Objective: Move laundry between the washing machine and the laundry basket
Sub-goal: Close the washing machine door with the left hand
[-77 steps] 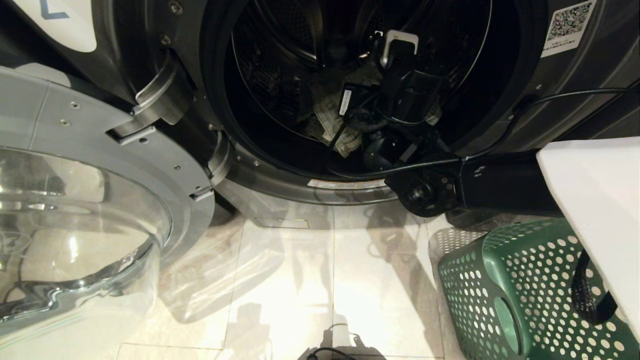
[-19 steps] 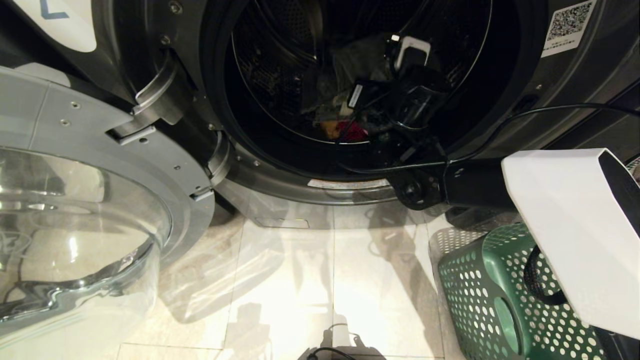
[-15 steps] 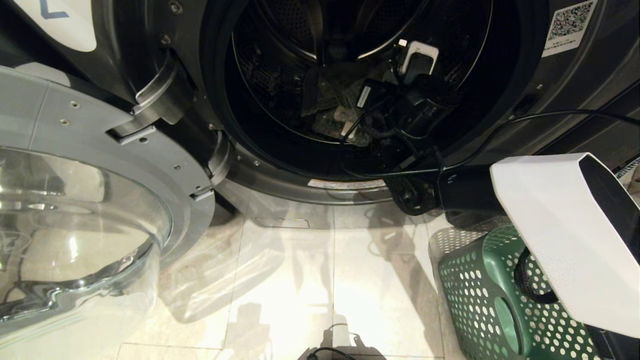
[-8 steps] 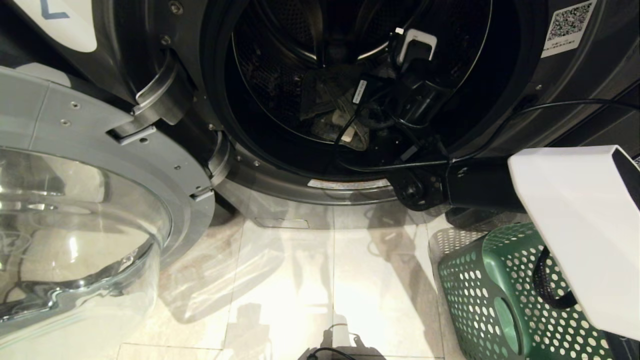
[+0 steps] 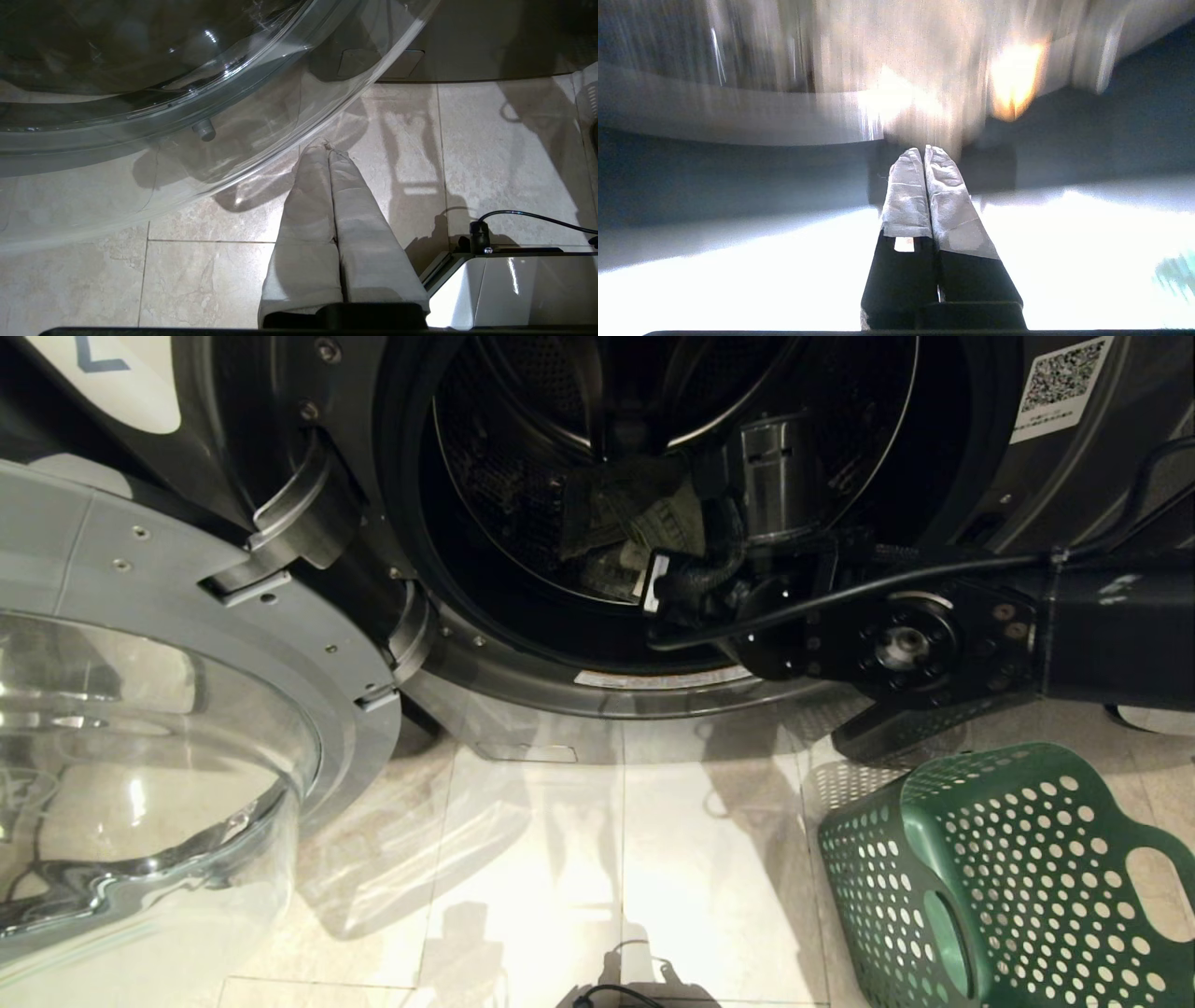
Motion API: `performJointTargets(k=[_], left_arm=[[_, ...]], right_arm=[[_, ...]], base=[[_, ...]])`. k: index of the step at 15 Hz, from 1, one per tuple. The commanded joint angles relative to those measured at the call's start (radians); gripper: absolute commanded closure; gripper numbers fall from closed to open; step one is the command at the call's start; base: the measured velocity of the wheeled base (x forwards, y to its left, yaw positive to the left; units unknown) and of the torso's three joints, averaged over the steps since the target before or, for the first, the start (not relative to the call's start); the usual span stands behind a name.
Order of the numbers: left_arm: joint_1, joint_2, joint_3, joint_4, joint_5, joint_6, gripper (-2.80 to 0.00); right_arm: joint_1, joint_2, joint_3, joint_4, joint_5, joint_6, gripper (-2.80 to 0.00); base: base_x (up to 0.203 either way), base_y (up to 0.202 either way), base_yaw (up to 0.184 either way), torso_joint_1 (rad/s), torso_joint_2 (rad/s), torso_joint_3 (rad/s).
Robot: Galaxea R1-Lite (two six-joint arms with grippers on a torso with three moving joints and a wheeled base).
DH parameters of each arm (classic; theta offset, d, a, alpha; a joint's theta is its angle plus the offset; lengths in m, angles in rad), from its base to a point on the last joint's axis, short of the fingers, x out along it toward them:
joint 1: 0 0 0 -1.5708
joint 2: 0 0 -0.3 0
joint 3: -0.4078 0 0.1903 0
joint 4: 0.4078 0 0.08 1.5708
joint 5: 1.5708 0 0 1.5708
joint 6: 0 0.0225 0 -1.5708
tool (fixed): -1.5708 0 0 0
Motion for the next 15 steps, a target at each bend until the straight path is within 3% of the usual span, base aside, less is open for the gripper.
performJointTargets(k=[1,4,8,11,15], left_arm=[[0.000,0.002,0.000,0.000,0.000,0.000,0.00],[0.000,0.002,0.000,0.000,0.000,0.000,0.00],[0.000,0.002,0.000,0.000,0.000,0.000,0.00],[0.000,0.002,0.000,0.000,0.000,0.000,0.00],[0.000,0.002,0.000,0.001,0.000,0.000,0.00]], right_arm=[[0.047,-0.171,0.204,0.052,0.003,0.018,0.00],[0.087,-0.428,0.413,0.212,0.108,-0.004,0.00],[0.025,-0.733,0.509,0.665,0.337,-0.116,0.00],[-0.154,-0.929,0.588,0.835,0.459,-0.203,0.00],[-0.481,-1.172,0.725,0.914,0.555,-0.375,0.00]], base=[[0.000,0.000,0.000,0.000,0.00,0.000],[0.000,0.000,0.000,0.000,0.00,0.000],[0.000,0.000,0.000,0.000,0.00,0.000],[0.000,0.000,0.000,0.000,0.00,0.000],[0.000,0.000,0.000,0.000,0.00,0.000]])
